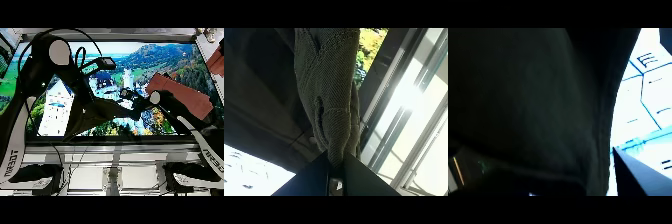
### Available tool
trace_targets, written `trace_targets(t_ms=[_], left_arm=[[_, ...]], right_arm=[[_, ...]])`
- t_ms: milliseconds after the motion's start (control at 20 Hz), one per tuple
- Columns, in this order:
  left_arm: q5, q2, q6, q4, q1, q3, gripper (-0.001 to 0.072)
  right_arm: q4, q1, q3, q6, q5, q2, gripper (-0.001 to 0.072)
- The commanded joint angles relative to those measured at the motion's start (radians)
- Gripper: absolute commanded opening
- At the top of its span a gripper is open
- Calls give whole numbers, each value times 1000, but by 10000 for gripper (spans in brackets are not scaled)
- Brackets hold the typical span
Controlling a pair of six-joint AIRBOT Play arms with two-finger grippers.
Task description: Fold the clothes and pants, and hang the long-sleeved shirts on hangers.
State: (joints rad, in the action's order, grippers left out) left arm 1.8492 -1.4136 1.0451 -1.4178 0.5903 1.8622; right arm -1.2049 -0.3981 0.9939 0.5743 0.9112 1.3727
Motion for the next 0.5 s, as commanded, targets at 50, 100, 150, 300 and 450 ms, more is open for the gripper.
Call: trace_targets(t_ms=[50, 100, 150, 300, 450], left_arm=[[2, 15, 3, -5, -1, 0, 53], [2, 18, 3, -22, -1, 0, 53], [2, 23, 3, -51, -2, 0, 53], [0, 37, 3, -146, -24, 0, 53], [-7, 54, 6, -145, -98, 0, 53]], right_arm=[[81, -20, -1, -39, -33, 127, 425], [84, -28, -1, -17, -22, 150, 330], [83, -33, -1, 3, -2, 157, 183], [77, -15, 6, 69, 106, 118, 21], [75, 30, 6, 122, 178, -16, 20]])
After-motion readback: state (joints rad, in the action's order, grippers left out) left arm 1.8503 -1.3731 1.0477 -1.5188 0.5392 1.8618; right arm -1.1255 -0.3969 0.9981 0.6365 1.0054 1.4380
